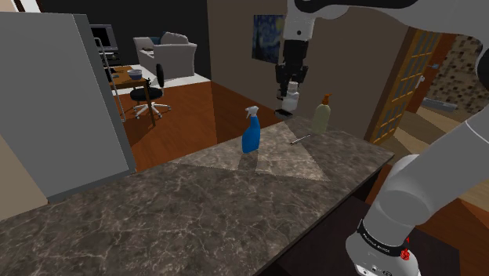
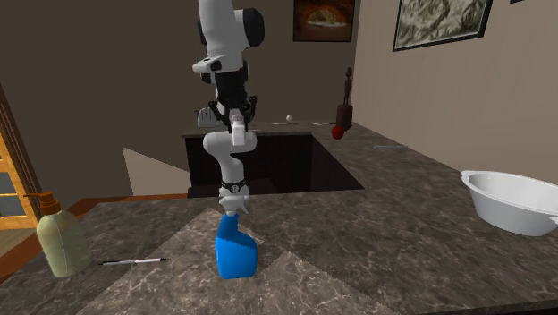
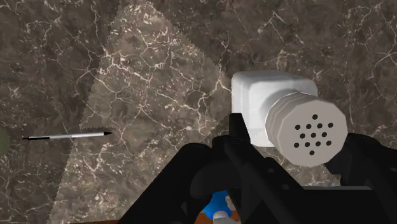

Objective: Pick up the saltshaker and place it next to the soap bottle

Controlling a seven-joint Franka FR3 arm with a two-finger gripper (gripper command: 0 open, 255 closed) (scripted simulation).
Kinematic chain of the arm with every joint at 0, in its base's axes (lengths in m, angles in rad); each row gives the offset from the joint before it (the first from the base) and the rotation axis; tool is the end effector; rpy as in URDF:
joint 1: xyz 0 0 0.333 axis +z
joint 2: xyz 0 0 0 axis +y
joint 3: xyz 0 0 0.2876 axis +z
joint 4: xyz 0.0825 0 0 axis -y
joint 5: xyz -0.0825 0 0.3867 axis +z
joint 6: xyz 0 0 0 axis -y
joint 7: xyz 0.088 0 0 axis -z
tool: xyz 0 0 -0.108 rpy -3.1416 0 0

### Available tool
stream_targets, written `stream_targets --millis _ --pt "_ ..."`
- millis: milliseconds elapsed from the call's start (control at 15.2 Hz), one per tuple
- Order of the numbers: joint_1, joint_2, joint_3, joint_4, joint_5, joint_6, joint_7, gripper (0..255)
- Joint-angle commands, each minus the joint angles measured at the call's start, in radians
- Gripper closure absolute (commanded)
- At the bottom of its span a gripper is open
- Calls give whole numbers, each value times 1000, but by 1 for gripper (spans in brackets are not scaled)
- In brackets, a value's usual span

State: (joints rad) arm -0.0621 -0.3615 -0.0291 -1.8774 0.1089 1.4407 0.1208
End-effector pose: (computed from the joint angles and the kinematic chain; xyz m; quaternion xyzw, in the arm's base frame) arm 0.4358 -0.0291 0.6212 -0.9926 0.0994 0.0385 0.0587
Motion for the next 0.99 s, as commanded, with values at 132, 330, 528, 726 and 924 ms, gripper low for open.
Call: stream_targets --millis 132,330,528,726,924 --pt "-35 2 -71 0 -34 -10 -106 255" --pt "-61 22 -123 23 -56 -19 -181 255" --pt "-85 51 -175 56 -75 -27 -258 255" --pt "-110 91 -227 99 -89 -35 -336 255" --pt "-135 141 -279 153 -97 -44 -416 255"
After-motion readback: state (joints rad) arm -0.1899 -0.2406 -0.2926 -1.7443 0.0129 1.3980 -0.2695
